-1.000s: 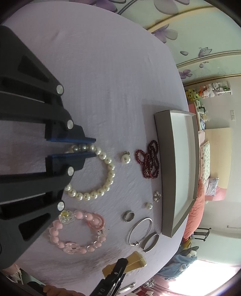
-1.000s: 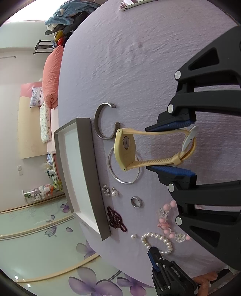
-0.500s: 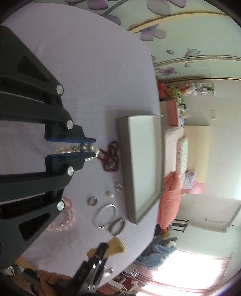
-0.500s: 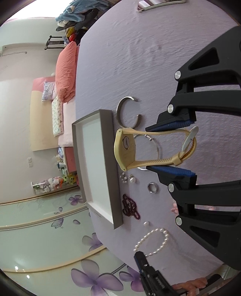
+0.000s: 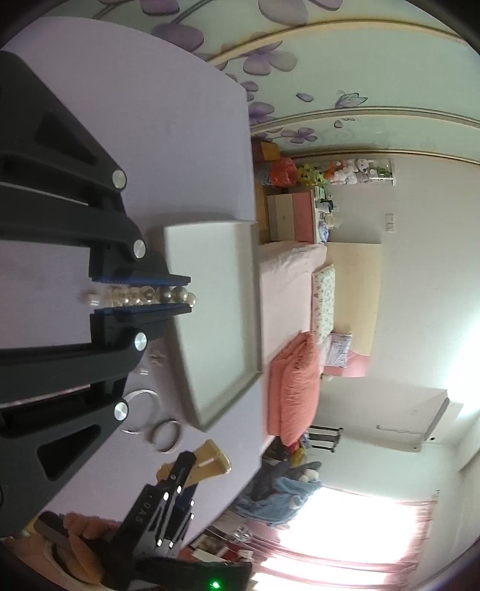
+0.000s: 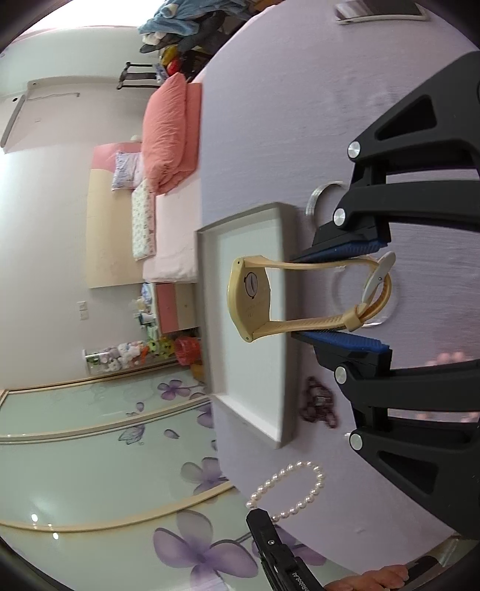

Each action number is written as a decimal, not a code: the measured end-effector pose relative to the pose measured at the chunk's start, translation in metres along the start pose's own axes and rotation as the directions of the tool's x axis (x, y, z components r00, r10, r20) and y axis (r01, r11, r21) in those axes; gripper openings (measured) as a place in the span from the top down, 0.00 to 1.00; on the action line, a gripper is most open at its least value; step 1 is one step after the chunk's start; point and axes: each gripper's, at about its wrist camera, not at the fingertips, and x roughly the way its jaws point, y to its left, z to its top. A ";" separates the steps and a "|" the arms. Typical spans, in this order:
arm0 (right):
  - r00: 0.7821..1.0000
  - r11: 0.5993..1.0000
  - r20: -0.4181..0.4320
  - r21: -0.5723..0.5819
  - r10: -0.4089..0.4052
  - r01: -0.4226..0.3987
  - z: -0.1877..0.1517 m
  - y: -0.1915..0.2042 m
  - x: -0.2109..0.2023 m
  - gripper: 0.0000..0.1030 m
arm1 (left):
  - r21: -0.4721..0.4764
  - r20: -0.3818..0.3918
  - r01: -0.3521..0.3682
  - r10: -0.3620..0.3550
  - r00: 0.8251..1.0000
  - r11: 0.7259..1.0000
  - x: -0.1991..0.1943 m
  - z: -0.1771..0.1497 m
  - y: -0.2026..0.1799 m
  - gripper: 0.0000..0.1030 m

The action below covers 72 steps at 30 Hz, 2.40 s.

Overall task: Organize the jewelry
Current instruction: 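Lower the watch into the gray tray and open the right tool while the left carries pearls, then lower the pearl bracelet into the gray tray and open the left tool, then grasp the pink bead bracelet with the right tool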

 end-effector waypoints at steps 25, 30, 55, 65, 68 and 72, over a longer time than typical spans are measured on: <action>0.920 0.989 -0.383 0.075 -0.087 0.125 0.087 -0.042 0.241 0.50 | -0.031 -0.096 -0.013 0.010 0.995 0.999 0.199 0.093 0.026 0.90; 0.946 0.994 -0.318 0.056 -0.068 0.091 0.090 -0.041 0.222 0.33 | -0.037 -0.110 -0.003 -0.001 0.994 0.999 0.210 0.084 0.024 0.90; 0.984 0.998 -0.168 0.000 -0.055 0.056 0.072 -0.040 0.146 0.33 | -0.097 -0.083 -0.112 0.104 0.991 0.989 0.172 0.068 0.056 0.52; 0.995 0.999 -0.096 0.027 0.032 -0.030 0.022 -0.032 0.051 0.33 | -0.068 0.012 -0.094 0.095 0.995 0.993 0.052 0.009 0.028 0.41; 0.993 0.999 -0.109 0.005 0.046 -0.046 -0.003 -0.022 0.032 0.33 | -0.069 0.018 -0.101 0.102 0.995 0.992 0.026 -0.011 0.023 0.39; 0.980 0.994 -0.174 -0.035 0.093 -0.100 -0.053 -0.001 0.016 0.44 | -0.076 0.012 -0.104 0.105 0.994 0.992 0.002 -0.033 0.022 0.39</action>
